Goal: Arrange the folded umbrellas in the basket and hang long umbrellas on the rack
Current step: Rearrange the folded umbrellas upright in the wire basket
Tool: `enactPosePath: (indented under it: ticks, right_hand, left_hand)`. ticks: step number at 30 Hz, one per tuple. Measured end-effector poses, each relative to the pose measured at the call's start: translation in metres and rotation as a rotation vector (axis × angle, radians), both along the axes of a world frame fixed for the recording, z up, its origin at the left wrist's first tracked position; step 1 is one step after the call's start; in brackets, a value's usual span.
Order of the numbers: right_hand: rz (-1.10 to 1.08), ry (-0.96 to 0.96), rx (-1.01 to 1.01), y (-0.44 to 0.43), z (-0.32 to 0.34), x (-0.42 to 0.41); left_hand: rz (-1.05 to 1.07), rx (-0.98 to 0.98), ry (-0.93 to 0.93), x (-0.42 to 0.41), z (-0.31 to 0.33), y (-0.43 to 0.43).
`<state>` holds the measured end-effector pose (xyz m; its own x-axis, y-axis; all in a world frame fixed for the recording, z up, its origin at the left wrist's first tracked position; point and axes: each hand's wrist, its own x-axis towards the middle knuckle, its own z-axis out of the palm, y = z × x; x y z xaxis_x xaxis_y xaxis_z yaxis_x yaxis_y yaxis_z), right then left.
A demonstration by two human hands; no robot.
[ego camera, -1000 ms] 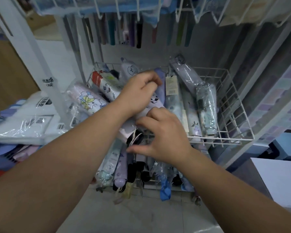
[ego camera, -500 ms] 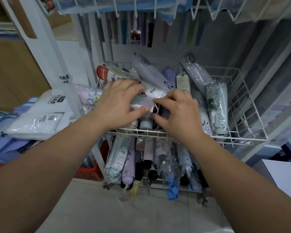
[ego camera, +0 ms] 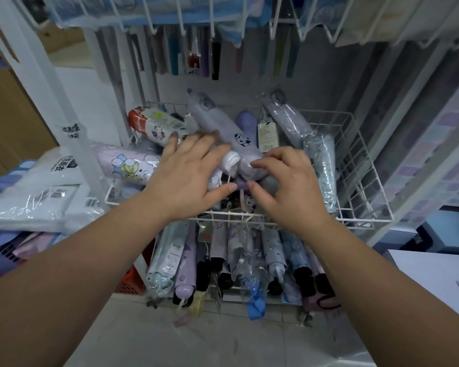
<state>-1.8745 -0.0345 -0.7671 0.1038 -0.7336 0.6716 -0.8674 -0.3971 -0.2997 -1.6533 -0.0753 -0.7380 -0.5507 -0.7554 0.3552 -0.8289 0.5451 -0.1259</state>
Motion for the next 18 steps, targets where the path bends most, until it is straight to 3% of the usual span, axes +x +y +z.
enactPosePath:
  ticks: [5, 9, 12, 18]
  right_hand:
    - [-0.222, -0.053, 0.050, -0.003, 0.008, -0.038]
    - [-0.420, -0.216, 0.354, -0.006, 0.015, -0.076]
    - [-0.391, -0.300, 0.550, -0.008, 0.010, -0.093]
    - [-0.310, -0.332, 0.582, -0.011, 0.005, -0.101]
  left_hand:
    - [-0.021, 0.025, 0.015, -0.035, 0.010, -0.002]
    - [-0.057, 0.048, 0.028, -0.065, 0.015, -0.003]
    - [-0.093, 0.059, 0.025, -0.090, 0.018, -0.003]
    - [-0.093, 0.104, -0.046, -0.121, 0.017, -0.015]
